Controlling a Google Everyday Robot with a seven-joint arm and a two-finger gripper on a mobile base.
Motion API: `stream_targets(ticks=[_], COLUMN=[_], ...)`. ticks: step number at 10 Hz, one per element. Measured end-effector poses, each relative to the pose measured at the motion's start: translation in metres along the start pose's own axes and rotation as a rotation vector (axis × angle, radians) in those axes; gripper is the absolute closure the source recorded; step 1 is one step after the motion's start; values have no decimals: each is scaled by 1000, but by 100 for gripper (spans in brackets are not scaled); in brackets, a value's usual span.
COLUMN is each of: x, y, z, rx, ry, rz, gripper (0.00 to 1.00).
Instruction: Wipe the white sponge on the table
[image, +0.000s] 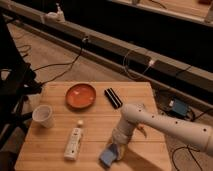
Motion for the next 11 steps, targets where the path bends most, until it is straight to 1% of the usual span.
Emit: stream_targets(ticks=[1, 3, 4, 5, 6, 7, 8, 9, 10, 11], x=[15, 52, 69, 80, 88, 94, 96, 97, 95, 89], y=[11, 27, 27, 20, 7, -12, -26, -46, -71, -87], z=[-5, -22, -33, -39, -45, -49, -51, -54, -57, -59], rx=[-11, -35, -47, -54, -58, -63, -61, -50, -32, -23], ry=[14, 57, 84, 104, 119, 133, 141, 149, 157, 159], rz=[35, 103, 116, 114, 101, 73, 52, 23, -19, -51], gripper=[100, 100, 100, 100, 100, 100, 100, 100, 100, 100])
